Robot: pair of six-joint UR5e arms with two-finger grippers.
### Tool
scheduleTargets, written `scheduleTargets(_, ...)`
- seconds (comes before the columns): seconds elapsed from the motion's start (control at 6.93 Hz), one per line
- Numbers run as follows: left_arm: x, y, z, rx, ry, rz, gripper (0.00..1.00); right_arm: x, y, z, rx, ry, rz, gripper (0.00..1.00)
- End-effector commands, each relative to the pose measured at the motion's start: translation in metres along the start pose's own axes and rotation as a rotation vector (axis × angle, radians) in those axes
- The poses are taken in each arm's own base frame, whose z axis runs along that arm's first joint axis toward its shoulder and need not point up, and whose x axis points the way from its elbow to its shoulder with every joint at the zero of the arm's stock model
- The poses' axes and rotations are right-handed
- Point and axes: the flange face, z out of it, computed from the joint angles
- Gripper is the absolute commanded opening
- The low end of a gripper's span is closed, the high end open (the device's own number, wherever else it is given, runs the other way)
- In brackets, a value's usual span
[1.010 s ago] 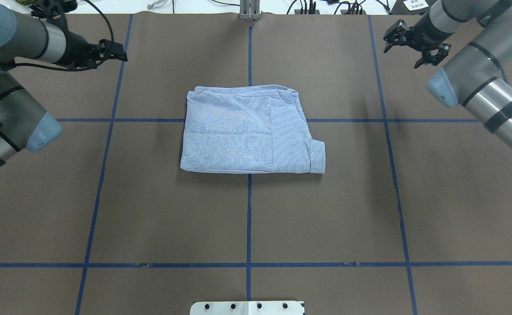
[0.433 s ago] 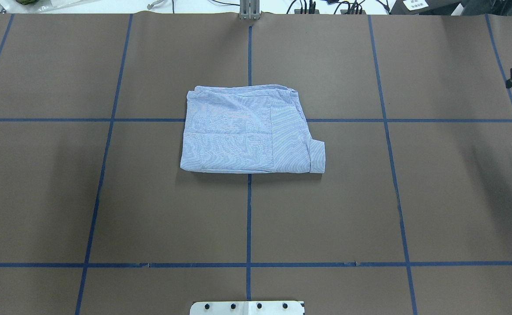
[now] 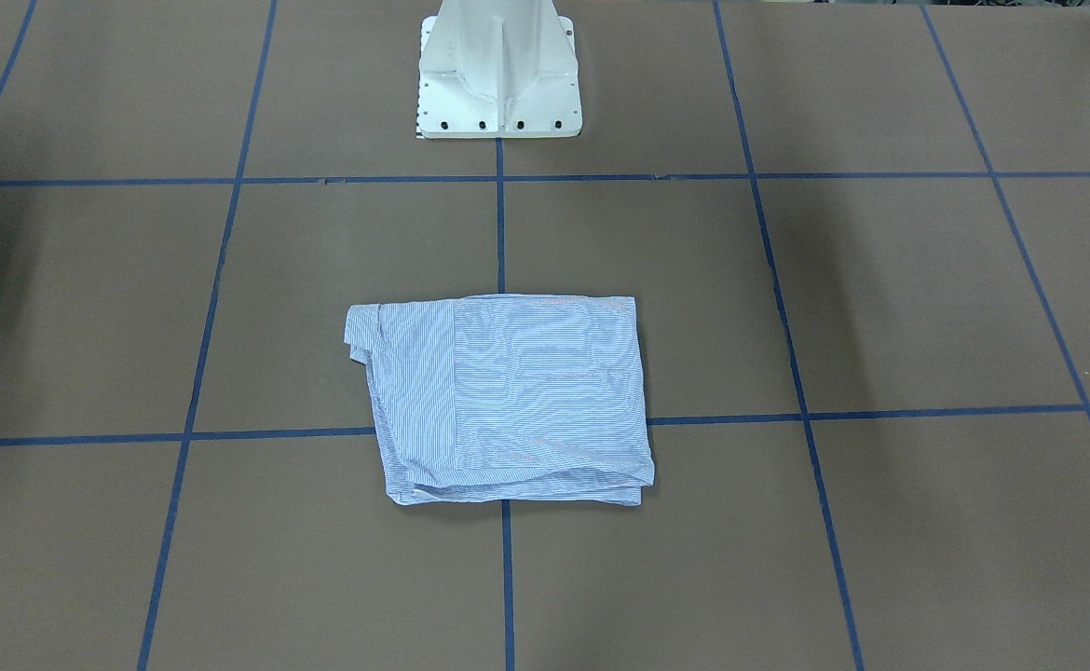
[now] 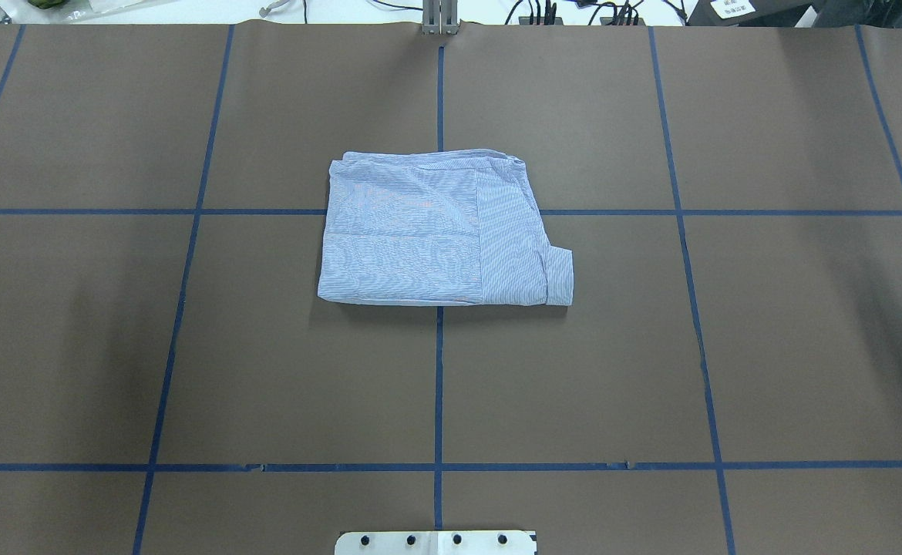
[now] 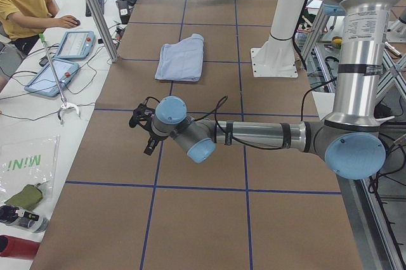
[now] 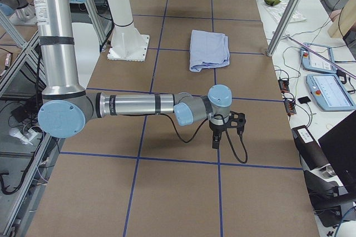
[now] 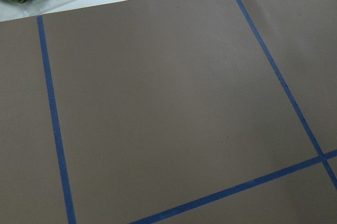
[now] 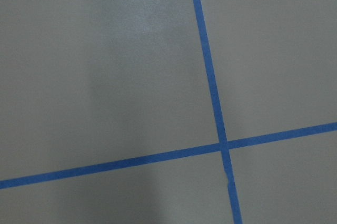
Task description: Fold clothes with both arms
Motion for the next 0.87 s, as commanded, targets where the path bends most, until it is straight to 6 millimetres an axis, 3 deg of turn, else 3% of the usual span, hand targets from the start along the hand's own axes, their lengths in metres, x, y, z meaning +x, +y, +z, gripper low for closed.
scheduleTargets(0.0,-0.005,0.021,-0.005,-0.034,-0.024,-0.012,1.00,0.009,0.008,0.001,-0.036,-0.005,-0.015,1.00)
scheduleTargets(0.14,-0.012,0.020,-0.015,-0.016,-0.038,0.015,1.00,0.010,0.010,0.000,-0.074,-0.043,-0.043,1.00)
scheduleTargets(0.29,-0.036,0.021,-0.036,0.002,-0.101,0.106,1.00,0.019,0.009,-0.003,-0.090,-0.042,-0.089,1.00)
scheduleTargets(0.43,-0.054,0.018,-0.031,-0.067,-0.215,0.044,1.00,0.017,0.009,-0.019,-0.105,-0.074,-0.096,1.00)
scheduleTargets(0.58,-0.053,0.023,-0.039,-0.079,-0.241,0.032,1.00,0.023,0.011,-0.011,-0.128,-0.065,-0.119,1.00)
scheduleTargets(0.72,-0.066,0.031,-0.029,-0.124,-0.247,-0.008,1.00,0.032,0.012,-0.022,-0.110,-0.077,-0.130,1.00)
